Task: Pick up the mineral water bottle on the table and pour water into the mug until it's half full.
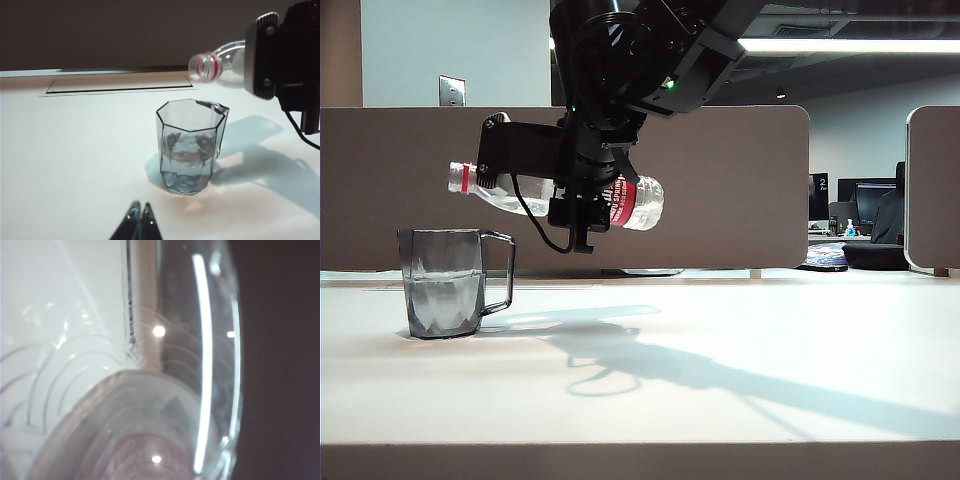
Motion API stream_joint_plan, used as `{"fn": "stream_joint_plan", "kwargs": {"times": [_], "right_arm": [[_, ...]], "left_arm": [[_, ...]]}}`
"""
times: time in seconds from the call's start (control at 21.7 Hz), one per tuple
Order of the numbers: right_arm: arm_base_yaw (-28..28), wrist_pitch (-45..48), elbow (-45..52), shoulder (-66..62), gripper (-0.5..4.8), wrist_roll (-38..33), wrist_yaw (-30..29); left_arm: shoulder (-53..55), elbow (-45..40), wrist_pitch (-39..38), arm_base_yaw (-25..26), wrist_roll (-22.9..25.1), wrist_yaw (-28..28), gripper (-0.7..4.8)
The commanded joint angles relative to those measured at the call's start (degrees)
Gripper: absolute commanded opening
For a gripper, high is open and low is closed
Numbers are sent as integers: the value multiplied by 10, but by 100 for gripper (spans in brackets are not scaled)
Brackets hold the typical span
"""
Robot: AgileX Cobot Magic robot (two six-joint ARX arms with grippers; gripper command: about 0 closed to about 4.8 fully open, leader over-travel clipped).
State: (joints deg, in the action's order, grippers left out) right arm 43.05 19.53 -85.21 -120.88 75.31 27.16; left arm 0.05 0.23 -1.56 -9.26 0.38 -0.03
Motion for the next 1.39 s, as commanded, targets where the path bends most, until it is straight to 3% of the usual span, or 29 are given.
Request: {"fn": "stream_joint_plan", "kwargs": {"times": [0.05,0.28,0.42,0.51,0.69,0.97,1.11,1.15,1.39], "right_arm": [[0,20,-5,8,269,-61,38],[9,-1,-4,12,268,-166,53],[16,-5,-4,16,268,-264,47],[21,-32,-4,28,267,-378,30],[24,-67,-4,42,264,-493,22],[-2,-89,11,53,265,-683,-72],[-21,-43,45,54,265,-725,-133],[-30,14,76,54,264,-744,-160],[-42,198,198,54,264,-785,-198]], "left_arm": [[0,2,3,0,0,2,-5],[0,2,3,0,0,2,-5],[0,2,3,0,0,2,-5],[0,2,3,0,0,3,-5],[0,2,3,0,0,2,-5],[0,2,3,0,0,2,-5],[0,2,3,0,0,3,-5],[0,2,3,0,0,2,-5],[0,2,3,0,0,2,-5]]}}
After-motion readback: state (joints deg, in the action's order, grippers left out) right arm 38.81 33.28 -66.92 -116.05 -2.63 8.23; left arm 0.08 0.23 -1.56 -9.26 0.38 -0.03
